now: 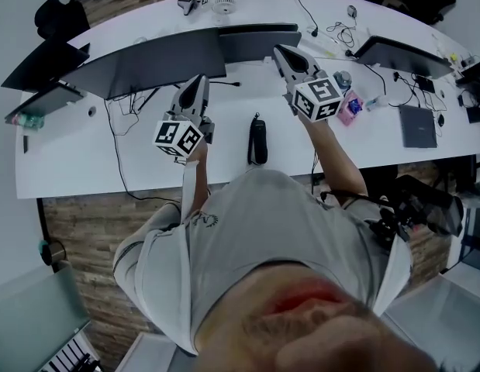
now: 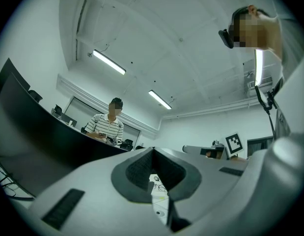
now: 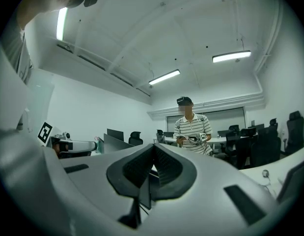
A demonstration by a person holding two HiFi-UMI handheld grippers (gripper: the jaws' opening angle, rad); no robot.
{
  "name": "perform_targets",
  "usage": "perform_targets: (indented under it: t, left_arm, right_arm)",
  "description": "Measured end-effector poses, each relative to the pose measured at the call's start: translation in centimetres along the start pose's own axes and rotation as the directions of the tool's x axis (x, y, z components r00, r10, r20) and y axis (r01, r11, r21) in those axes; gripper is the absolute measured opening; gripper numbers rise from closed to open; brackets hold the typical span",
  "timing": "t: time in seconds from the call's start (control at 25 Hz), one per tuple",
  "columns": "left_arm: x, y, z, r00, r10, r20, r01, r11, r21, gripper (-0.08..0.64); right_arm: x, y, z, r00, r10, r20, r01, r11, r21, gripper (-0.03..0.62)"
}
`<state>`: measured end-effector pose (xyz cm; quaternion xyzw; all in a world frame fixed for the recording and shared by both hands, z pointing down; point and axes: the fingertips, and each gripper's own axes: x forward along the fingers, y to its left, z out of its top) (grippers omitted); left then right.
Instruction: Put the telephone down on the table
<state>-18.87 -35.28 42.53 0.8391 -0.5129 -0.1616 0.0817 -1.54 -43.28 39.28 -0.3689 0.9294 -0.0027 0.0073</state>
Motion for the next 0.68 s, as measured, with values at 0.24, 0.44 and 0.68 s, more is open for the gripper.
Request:
perform_targets:
  t: [0.24, 0.44, 0.68]
  left_arm:
    - [1.8, -0.1, -0.4, 0.999, -0.033, -0.009, 0.033, 0.999, -0.011, 0.009]
    - [2.3, -1.2, -1.0, 0.998, -0.067, -0.018, 0.066, 0.998, -0.017, 0.009]
    - [2.4, -2.2, -2.3, 0.994, -0.091, -0.06, 0.089, 0.995, -0.034, 0.01]
  right_arm:
    - [-0.6, 0.4, -0.2, 1.0, 0.012, -0.026, -0.012, 1.0, -0.006, 0.015]
    - [-2.1, 0.5, -0.6, 0.999, 0.009, -0.041, -0.008, 1.0, 0.02, 0.015]
    - [-2.6, 1.3, -1.2, 0.998, 0.043, -0.046, -0.041, 0.998, 0.041, 0.015]
